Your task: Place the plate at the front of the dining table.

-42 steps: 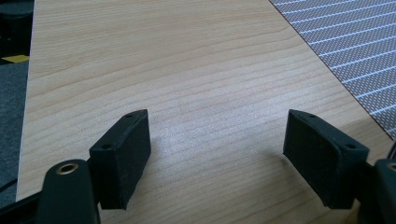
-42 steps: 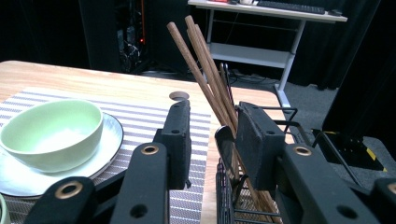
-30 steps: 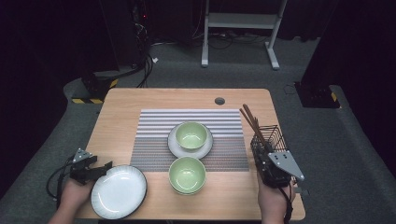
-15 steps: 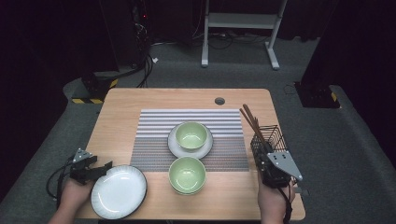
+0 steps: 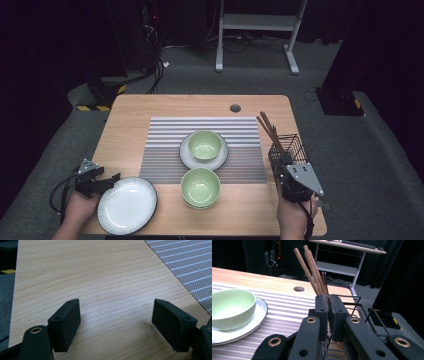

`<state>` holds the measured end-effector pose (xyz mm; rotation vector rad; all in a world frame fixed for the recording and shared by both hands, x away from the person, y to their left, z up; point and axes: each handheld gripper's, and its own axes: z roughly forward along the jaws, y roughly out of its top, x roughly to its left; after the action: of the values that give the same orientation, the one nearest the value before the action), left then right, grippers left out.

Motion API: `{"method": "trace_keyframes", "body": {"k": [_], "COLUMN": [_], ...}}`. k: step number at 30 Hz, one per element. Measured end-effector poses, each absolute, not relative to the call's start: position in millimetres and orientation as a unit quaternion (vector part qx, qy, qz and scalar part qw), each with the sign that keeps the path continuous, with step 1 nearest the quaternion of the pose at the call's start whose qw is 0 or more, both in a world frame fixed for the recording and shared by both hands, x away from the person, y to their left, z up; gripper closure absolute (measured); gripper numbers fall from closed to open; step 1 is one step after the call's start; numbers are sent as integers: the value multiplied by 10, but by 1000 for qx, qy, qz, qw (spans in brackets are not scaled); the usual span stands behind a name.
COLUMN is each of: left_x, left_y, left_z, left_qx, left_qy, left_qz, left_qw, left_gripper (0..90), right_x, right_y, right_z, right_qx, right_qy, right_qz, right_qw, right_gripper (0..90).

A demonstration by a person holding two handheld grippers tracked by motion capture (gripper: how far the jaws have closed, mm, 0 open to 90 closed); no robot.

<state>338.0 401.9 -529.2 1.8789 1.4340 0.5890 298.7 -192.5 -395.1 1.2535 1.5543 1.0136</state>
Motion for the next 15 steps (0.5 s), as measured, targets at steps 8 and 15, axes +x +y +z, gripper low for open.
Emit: {"method": "trace_keyframes", "body": {"k": [8,15], "left_x": [3380,3380], "left_y": [4020,4019], "left_z": [-5292,-5292], "left_qx": [724,724], "left_qy": [552,552], "left_qz": [227,227], "left_qw": [345,345], "left_gripper": [232,232], "right_x": [2983,2987], "right_y": [-1914,-1918], "right_z": [-3950,-3945], "right_qx": [494,489], "right_qy": [626,626], "right_qz": [402,401], "right_qw": [450,456], "right_gripper": [870,874]}}
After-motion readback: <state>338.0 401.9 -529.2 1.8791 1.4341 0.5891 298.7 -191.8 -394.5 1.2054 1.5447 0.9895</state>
